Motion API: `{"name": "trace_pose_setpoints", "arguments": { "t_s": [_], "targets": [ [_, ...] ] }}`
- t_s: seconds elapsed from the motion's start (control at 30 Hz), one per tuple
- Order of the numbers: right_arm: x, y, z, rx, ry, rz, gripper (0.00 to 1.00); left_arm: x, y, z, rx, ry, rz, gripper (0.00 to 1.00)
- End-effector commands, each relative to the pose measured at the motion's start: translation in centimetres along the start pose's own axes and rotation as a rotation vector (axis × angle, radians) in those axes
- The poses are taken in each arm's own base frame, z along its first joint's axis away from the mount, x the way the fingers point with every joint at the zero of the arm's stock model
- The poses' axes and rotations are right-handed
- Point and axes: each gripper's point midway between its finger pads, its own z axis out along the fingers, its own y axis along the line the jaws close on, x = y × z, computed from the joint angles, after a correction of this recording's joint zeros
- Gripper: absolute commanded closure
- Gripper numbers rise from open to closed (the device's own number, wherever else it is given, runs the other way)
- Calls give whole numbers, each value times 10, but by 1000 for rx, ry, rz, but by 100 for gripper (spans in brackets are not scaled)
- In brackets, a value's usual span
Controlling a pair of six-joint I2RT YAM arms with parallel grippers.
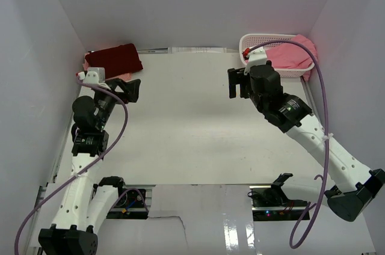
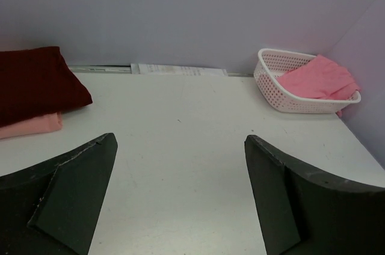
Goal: Fold and stack the t-shirts
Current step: Grab crumpled tshirt from bin with the right arm
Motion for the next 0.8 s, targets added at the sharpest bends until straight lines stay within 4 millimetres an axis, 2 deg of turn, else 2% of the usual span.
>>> {"name": "trace_pose_setpoints", "arguments": {
  "t_s": [0.0, 0.1, 0.13, 0.17, 0.2, 0.27, 0.3, 0.33, 0.37, 0.4, 0.43, 0.47, 0.5, 0.53, 0.57, 0.63, 0.67, 0.73, 0.77],
  "targets": [
    [-12, -2, -1, 30, 4, 47, 10, -20, 3, -16, -54, -96, 24, 2],
    [-14, 11, 8, -14, 21, 53, 10, -18, 7, -13, -80, -84, 41, 2],
    [-15, 6, 14, 15, 33, 61, 10, -15, 8, -11, -82, -70, 40, 2],
    [-6, 7, 30, 41, 83, 70, 10, -13, 9, -9, -86, -56, 40, 2],
    [-13, -8, 36, 88, 96, 97, 10, -15, 9, -7, -87, -47, 37, 2],
    [-10, -23, 58, 122, 138, 150, 10, -9, 15, 0, -114, -11, 22, 2],
    [3, -23, 80, 106, 196, 172, 10, -2, 17, 1, -124, 23, 11, 2],
    [-9, -51, 91, 150, 186, 233, 10, -5, 17, 3, -128, 26, 9, 2],
    [6, -59, 116, 169, 242, 270, 10, -5, 18, 3, -133, 27, 7, 2],
    [5, -68, 127, 175, 256, 304, 10, -6, 19, 2, -140, 24, 5, 2],
    [-12, -94, 133, 222, 231, 344, 10, -6, 22, 0, -160, 20, 8, 2],
    [-14, -105, 142, 247, 234, 357, 10, -10, 32, -3, -221, -1, 3, 2],
    [2, -123, 164, 306, 276, 375, 10, -10, 40, -6, -266, -6, 3, 2],
    [-18, -135, 170, 332, 230, 393, 8, -12, 43, -8, -288, -11, 2, 2],
    [1, -141, 189, 361, 280, 396, 8, -15, 43, -11, -295, -23, 5, 2],
    [3, -164, 203, 414, 274, 431, 5, -13, 38, -12, -263, -20, 12, 2],
    [7, -171, 218, 423, 274, 445, 4, -14, 32, -12, -232, -24, 21, 2],
    [15, -188, 231, 451, 272, 476, 4, -12, 26, -11, -192, -16, 22, 2],
    [24, -196, 245, 458, 271, 483, 5, -11, 23, -10, -176, -13, 22, 2]
  ]
}}
